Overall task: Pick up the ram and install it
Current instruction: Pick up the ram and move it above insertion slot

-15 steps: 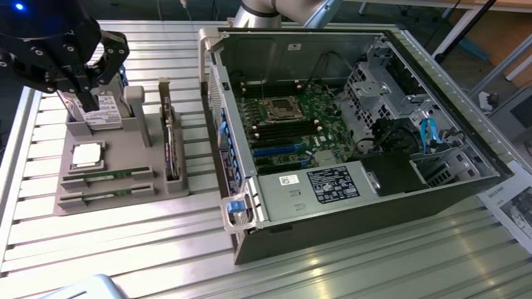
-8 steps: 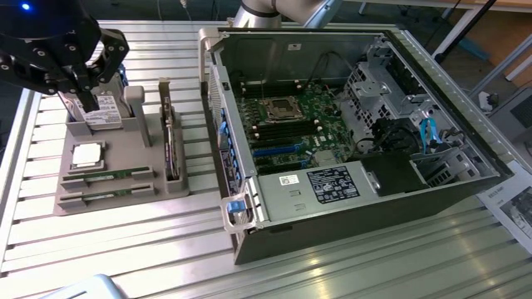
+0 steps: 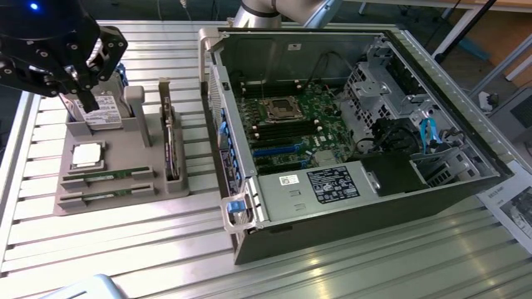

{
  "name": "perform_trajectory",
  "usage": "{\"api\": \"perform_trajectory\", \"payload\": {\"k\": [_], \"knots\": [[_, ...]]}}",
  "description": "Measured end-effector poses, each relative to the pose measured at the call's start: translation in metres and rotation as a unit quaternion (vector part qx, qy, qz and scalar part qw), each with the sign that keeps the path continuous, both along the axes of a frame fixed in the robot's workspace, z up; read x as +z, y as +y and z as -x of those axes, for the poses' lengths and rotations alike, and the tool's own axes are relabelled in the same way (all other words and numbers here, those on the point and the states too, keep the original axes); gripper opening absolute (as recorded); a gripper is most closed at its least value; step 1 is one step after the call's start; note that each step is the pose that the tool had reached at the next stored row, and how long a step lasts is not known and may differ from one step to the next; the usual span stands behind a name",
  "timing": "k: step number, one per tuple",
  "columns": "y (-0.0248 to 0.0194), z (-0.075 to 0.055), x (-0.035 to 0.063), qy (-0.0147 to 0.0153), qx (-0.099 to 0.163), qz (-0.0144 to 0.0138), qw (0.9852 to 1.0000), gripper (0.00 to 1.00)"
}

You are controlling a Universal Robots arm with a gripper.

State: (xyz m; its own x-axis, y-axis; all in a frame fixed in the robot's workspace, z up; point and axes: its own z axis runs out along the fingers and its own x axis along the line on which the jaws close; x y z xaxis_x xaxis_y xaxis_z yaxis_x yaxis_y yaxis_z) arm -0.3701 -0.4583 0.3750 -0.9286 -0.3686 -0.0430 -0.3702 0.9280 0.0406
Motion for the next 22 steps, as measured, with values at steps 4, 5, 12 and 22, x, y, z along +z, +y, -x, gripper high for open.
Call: {"api": "perform_trajectory", "payload": {"k": [4,5,12,22], "knots": [[0.0000,0.0000,-0.0002,0.0000,0.026,0.0000,0.9997,0.10],[0.0000,0.0000,-0.0003,0.0000,0.033,0.0000,0.9995,0.10],[0.0000,0.0000,-0.0004,0.0000,0.078,0.0000,0.9969,0.10],[0.0000,0.0000,-0.0007,0.0000,0.140,0.0000,0.9901,0.10]]}}
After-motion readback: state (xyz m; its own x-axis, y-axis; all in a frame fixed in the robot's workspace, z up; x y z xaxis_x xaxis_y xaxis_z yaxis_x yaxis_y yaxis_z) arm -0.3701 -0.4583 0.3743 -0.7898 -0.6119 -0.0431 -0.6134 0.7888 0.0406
